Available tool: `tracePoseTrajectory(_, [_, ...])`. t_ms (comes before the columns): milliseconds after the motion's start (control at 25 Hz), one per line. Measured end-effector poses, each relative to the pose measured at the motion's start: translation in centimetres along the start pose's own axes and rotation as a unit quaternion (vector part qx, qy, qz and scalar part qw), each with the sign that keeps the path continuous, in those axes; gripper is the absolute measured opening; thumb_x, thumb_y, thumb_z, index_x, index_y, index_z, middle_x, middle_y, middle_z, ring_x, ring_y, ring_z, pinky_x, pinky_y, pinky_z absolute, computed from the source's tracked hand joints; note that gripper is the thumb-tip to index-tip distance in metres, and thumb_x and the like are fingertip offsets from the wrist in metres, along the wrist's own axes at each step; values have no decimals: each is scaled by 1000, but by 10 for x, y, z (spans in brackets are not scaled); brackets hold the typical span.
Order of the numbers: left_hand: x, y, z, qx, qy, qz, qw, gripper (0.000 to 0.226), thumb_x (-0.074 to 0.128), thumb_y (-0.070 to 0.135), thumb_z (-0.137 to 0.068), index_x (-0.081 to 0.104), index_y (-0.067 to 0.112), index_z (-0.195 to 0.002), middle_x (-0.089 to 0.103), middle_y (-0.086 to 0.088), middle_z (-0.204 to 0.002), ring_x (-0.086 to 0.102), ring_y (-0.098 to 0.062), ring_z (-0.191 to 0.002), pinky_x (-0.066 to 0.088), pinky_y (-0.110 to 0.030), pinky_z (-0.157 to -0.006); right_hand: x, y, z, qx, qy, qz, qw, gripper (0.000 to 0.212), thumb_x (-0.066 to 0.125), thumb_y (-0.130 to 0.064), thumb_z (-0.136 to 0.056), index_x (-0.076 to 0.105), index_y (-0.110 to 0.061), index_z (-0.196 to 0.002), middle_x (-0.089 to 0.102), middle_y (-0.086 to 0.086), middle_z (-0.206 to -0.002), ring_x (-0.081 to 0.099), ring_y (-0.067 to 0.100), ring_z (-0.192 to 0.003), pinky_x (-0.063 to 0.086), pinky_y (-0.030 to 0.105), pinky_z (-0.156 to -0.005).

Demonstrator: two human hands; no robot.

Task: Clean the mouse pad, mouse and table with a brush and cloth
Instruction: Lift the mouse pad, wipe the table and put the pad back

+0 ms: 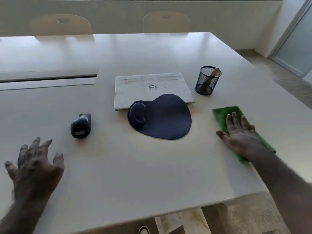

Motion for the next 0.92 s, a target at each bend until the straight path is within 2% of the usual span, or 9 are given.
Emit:
tracePoseTrajectory(120, [-23, 27, -7, 37, 78, 44, 995, 44, 46, 35, -78, 55, 25, -120, 54, -5, -132, 45, -29, -126, 37, -56, -104, -11, -12, -1, -14, 63, -49, 997, 79, 24, -64, -96, 2, -20, -158, -7, 4, -166, -7, 24, -153, 2, 49, -122])
tracePoseTrajectory(200, [-37, 75, -11, 72, 92, 112, 987, 36, 49, 32, -79, 59, 27, -113, 59, 6, -116, 57, -21, -105, 48, -42, -89, -23, -38, -1, -86, 224, -131, 962, 63, 43, -50, -98, 36, -15, -151, 35, 11, -158, 30, 27, -146, 26, 44, -117])
tracePoseTrajectory(280, [-32, 131, -14, 119, 52, 173, 976, 29, 52, 29, -80, 63, 28, -107, 62, 10, -105, 60, -14, -87, 46, -28, -78, -35, -78, -3, -116, 281, -209, 929, 44, 55, -39, -92, 60, -20, -131, 65, 5, -130, 60, 27, -119, 46, 36, -95])
tracePoseTrajectory(360, [-12, 182, -25, 132, -33, 183, 974, 30, 55, 31, -84, 65, 27, -112, 66, 9, -107, 60, -15, -91, 38, -23, -81, -39, -113, -19, -76, 197, -214, 954, 42, 55, -39, -89, 63, -21, -126, 66, 5, -120, 62, 30, -109, 45, 34, -84])
tracePoseTrajectory(440, [21, 213, -43, 58, -165, 159, 972, 40, 56, 36, -88, 60, 20, -124, 63, -2, -119, 58, -22, -106, 39, -27, -88, -37, -133, -36, -15, 116, -157, 981, 49, 53, -45, -88, 62, -15, -126, 59, 12, -125, 59, 33, -112, 46, 38, -89])
tracePoseTrajectory(520, [49, 223, -55, -9, -230, 97, 968, 45, 52, 45, -89, 61, 14, -121, 61, -11, -120, 58, -31, -107, 47, -38, -90, -37, -140, -48, 18, 92, -156, 983, 51, 52, -48, -88, 62, -13, -124, 59, 15, -124, 60, 34, -111, 49, 40, -92])
tracePoseTrajectory(640, [63, 224, -66, -40, -176, 72, 981, 39, 51, 49, -87, 71, 19, -102, 68, -10, -100, 61, -31, -88, 48, -36, -74, -37, -141, -59, 10, 78, -218, 973, 39, 58, -40, -86, 67, -17, -116, 64, 12, -121, 63, 31, -109, 51, 40, -95])
tracePoseTrajectory(760, [65, 226, -66, -48, -191, 77, 977, 30, 58, 47, -84, 74, 26, -97, 71, -7, -90, 61, -29, -81, 44, -31, -68, -36, -138, -62, -7, 86, -281, 956, 6, 62, -26, -84, 67, -22, -84, 72, 8, -107, 66, 27, -101, 50, 31, -85])
tracePoseTrajectory(920, [54, 226, -65, -94, -220, 162, 957, 18, 66, 37, -84, 77, 25, -91, 70, -2, -76, 64, -24, -73, 50, -29, -62, -42, -128, -57, -37, 84, -342, 935, 13, 64, -22, -85, 64, -21, -72, 73, 2, -87, 66, 23, -86, 49, 29, -75])
Point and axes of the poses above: each hand's wrist, its own z-axis away from the middle knuckle, its own x-axis out of the palm, y = z × x, the point moved 2 cm from there along -z, towards the middle knuckle
